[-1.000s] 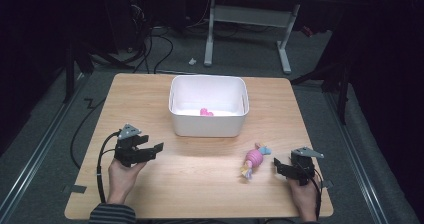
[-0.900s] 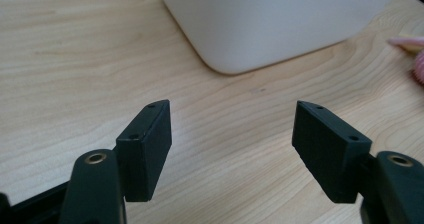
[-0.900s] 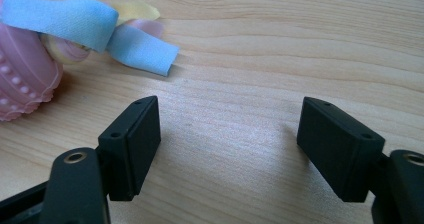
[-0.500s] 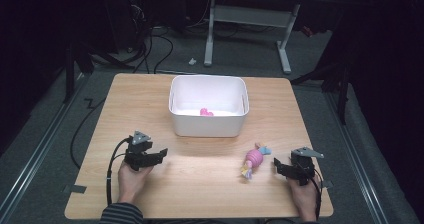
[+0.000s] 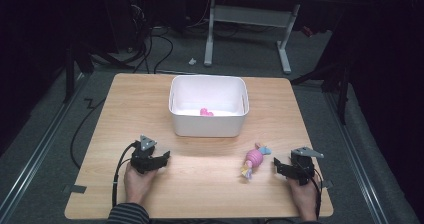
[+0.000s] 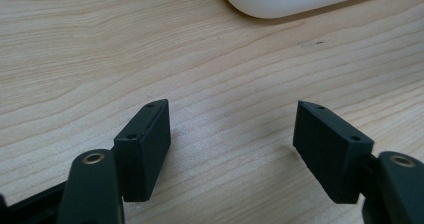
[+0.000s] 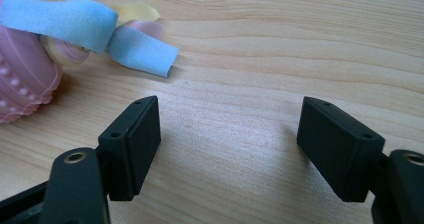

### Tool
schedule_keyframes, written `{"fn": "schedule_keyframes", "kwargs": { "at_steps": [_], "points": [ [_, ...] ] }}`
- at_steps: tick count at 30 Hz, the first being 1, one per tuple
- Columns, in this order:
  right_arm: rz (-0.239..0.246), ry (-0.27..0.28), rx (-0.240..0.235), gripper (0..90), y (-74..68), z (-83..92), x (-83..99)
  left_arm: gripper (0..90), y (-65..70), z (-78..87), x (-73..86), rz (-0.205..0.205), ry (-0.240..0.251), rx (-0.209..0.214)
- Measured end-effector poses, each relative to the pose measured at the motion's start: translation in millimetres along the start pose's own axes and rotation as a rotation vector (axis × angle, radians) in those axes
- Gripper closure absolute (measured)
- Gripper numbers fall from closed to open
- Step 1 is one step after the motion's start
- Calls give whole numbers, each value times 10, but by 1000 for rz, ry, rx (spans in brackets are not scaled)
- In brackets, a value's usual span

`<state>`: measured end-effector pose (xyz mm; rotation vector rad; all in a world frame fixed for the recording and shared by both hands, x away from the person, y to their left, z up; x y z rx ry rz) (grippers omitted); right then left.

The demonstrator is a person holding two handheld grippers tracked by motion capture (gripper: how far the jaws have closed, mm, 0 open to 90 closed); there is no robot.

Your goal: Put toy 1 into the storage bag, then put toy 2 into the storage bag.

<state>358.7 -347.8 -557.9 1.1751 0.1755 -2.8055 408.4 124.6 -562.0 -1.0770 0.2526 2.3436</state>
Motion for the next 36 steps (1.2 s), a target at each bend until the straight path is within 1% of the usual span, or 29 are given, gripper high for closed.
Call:
{"fn": "schedule_keyframes", "kwargs": {
  "at_steps": [2, 11, 13, 14, 15, 19, 22, 24, 26, 28, 30, 32, 33, 34, 35, 36],
  "points": [
    [0, 0, -4, 257, -5, -4, -3, 308, 23, -6, -2, -22, -9, -15],
    [21, -7, -23, 251, -1, -10, -11, 291, 28, -7, -2, -22, -10, -12],
    [13, -19, -33, 243, -6, 2, -14, 291, 30, -6, -1, -21, -10, -12],
    [4, -18, -40, 244, -7, 12, -14, 290, 30, -6, -1, -22, -10, -12],
    [6, -12, -45, 251, -7, 22, -14, 289, 30, -6, -1, -22, -10, -12],
    [3, 5, -62, 274, -27, 99, -4, 289, 30, -6, -1, -21, -10, -12],
    [9, 37, -73, 318, -61, 188, 3, 286, 32, -6, -1, -22, -10, -11],
    [10, 46, -91, 333, -80, 233, 4, 285, 33, -7, -2, -21, -11, -12],
    [18, 52, -99, 343, -96, 277, -4, 285, 33, -7, -2, -21, -11, -12],
    [23, 61, -125, 364, -138, 350, -21, 285, 33, -7, -2, -21, -11, -12],
    [39, 61, -127, 374, -176, 402, -36, 284, 33, -7, -2, -22, -11, -11],
    [46, 53, -149, 384, -243, 487, -62, 282, 33, -7, -2, -22, -11, -11],
    [58, 53, -157, 386, -269, 514, -73, 282, 33, -7, -2, -22, -11, -11],
    [58, 53, -157, 386, -269, 514, -73, 282, 33, -7, -2, -21, -11, -11],
    [83, 56, -168, 388, -330, 565, -87, 281, 33, -7, -2, -22, -11, -11],
    [83, 56, -168, 388, -330, 565, -87, 281, 33, -7, -2, -21, -11, -10]
  ]
}}
Point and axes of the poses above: each handheld gripper's, and its own axes: z roughly backward along the jaws, x roughly out of its underside, y roughly to its right, the point moved 4 cm from there along -z, roughly forward along the jaws, and after that the axes turned 7 degrees about -z, right-handed, at the moved point
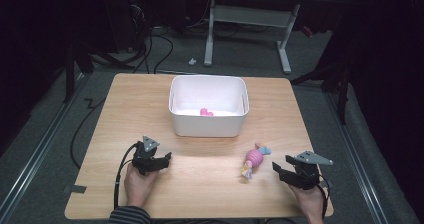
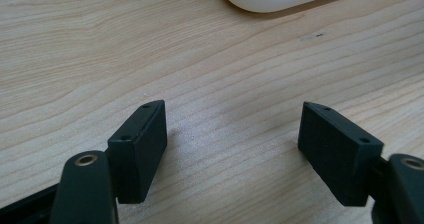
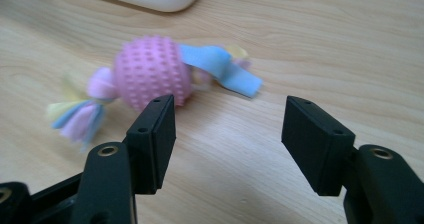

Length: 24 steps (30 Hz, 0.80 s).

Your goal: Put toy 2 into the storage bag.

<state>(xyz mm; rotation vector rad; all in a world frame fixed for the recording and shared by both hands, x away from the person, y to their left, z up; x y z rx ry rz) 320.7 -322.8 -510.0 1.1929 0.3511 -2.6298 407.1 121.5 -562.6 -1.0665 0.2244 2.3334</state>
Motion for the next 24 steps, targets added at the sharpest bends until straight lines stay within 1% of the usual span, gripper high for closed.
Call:
{"fn": "schedule_keyframes", "kwargs": {
  "at_steps": [1, 2, 4, 7, 8, 11, 15, 18, 22, 24],
  "points": [
    [13, -5, -7, 390, -36, 12, -8, 280, 0, 0, 0, -1, 0, 0],
    [49, -24, -20, 390, -112, 12, -23, 280, 0, 0, 0, 0, 0, 0],
    [58, -29, -26, 390, -134, 7, -28, 280, 0, 0, 0, 0, 0, 0],
    [58, -46, -57, 370, -251, -48, -50, 279, 0, 0, 0, -1, 0, 0],
    [58, -46, -57, 370, -251, -48, -50, 279, 0, 0, 0, -1, 0, 0],
    [67, -56, -67, 347, -313, -92, -74, 279, 0, 0, 0, -1, -1, 0],
    [86, -69, -81, 282, -430, -149, -150, 279, -2, 1, 1, -2, -2, 2],
    [100, -76, -82, 263, -465, -181, -183, 279, -2, 0, 0, -2, -1, 2],
    [113, -112, -74, 217, -512, -276, -235, 280, -3, 0, 0, -1, -1, 3],
    [105, -131, -67, 195, -532, -325, -257, 280, -3, -1, -1, -1, -1, 3]
  ]
}}
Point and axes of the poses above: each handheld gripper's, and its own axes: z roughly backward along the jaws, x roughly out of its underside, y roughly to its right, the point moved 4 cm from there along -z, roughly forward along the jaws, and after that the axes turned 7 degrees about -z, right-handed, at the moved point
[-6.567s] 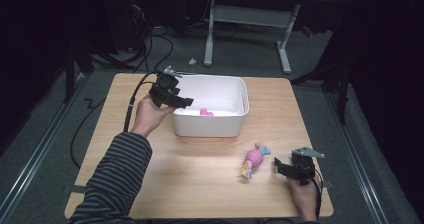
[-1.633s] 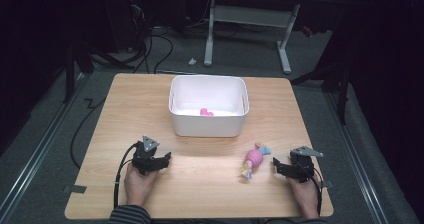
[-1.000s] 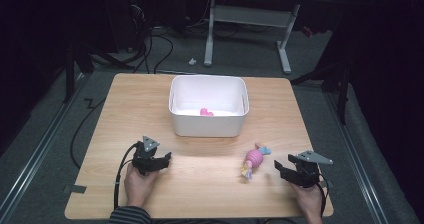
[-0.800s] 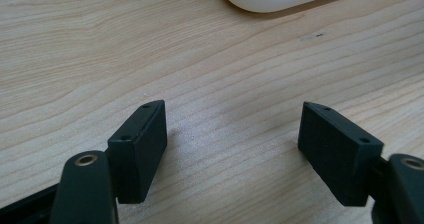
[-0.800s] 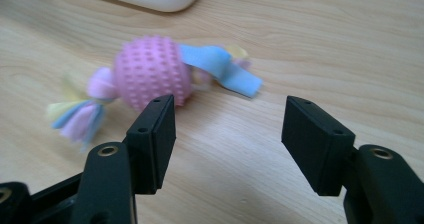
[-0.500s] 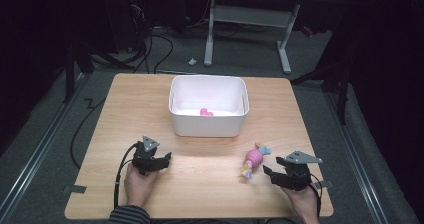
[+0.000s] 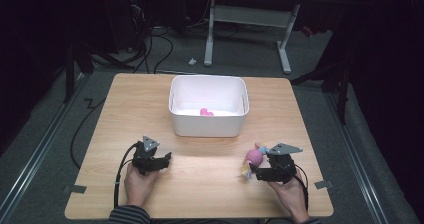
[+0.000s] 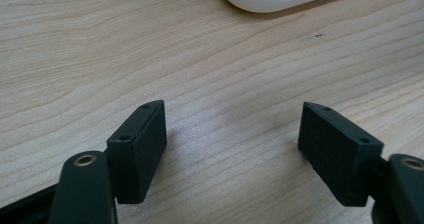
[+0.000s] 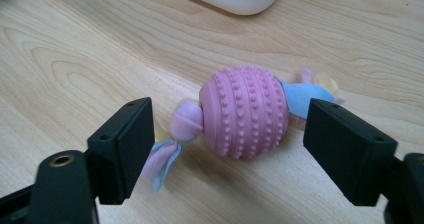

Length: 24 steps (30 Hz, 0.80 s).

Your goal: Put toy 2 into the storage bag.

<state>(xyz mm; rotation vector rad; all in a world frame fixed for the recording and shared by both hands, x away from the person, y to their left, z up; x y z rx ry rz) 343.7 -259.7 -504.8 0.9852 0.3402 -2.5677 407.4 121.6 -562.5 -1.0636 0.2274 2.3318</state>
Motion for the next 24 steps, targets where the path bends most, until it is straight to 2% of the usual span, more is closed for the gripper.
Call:
{"fn": "schedule_keyframes", "kwargs": {
  "at_steps": [7, 15, 21, 24],
  "points": [
    [-21, -51, 25, 148, -11, -150, -76, 280, 0, -1, -1, 0, -1, 0],
    [-46, -111, 66, 139, 18, -329, -79, 280, -1, -3, -3, -1, -1, 2],
    [-53, -130, 78, 182, 19, -417, -57, 280, -1, -3, -3, -1, -1, 2],
    [-62, -115, 61, 244, 18, -420, -42, 280, -1, -3, -3, -1, -1, 2]
  ]
}}
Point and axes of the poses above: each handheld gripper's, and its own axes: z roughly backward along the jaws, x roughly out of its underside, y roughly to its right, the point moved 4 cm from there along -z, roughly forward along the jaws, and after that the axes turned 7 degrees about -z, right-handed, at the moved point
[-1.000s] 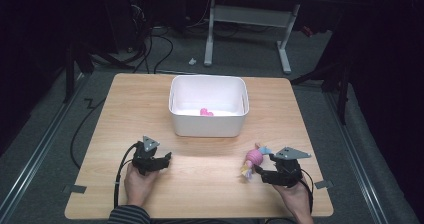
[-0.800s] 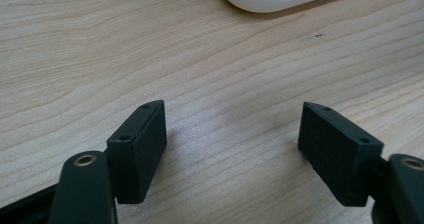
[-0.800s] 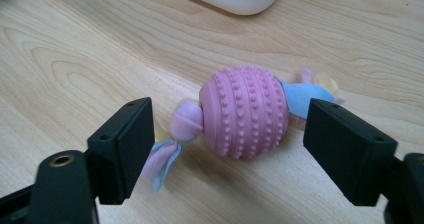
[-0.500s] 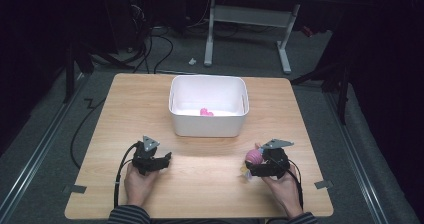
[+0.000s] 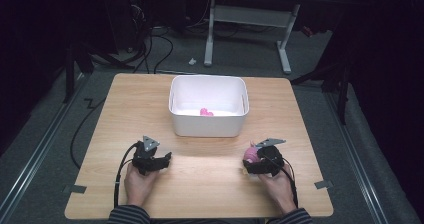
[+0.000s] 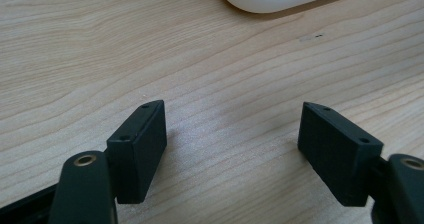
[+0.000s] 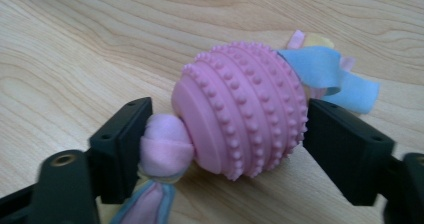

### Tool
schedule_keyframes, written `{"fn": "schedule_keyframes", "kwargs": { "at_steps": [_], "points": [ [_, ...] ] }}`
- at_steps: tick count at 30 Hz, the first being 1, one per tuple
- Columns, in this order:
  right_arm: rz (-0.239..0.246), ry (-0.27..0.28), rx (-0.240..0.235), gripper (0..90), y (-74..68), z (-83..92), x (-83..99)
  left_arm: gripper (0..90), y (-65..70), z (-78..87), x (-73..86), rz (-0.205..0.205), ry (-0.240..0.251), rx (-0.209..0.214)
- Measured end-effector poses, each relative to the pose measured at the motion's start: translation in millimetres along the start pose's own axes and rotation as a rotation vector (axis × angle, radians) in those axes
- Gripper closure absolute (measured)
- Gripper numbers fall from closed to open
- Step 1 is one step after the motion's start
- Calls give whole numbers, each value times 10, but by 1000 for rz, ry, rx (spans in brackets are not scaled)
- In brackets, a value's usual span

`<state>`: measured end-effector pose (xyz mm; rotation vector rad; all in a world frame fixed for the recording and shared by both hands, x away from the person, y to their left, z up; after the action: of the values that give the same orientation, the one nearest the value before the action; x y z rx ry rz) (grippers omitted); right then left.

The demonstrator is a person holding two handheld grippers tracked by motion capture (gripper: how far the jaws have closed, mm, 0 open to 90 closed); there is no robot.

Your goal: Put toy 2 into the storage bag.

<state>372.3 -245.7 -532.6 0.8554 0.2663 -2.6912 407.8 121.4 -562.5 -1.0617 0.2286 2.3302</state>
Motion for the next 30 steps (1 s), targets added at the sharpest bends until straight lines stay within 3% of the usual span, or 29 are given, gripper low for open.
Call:
{"fn": "schedule_keyframes", "kwargs": {
  "at_steps": [17, 30],
  "points": [
    [4, 54, -4, 271, 7, 58, 74, 277, 2, 0, 0, -2, -1, -2],
    [39, 158, -42, 272, 20, 353, -58, 277, 3, 1, 0, -2, -2, -2]
  ]
}}
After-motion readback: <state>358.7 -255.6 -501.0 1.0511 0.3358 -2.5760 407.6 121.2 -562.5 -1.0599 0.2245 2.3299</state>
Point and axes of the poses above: each handheld gripper's, and its own axes: z roughly backward along the jaws, x roughly out of its underside, y roughly to its right, the point moved 4 cm from there along -z, roughly forward along the jaws, and after that the axes turned 7 degrees about -z, right-handed, at the moved point
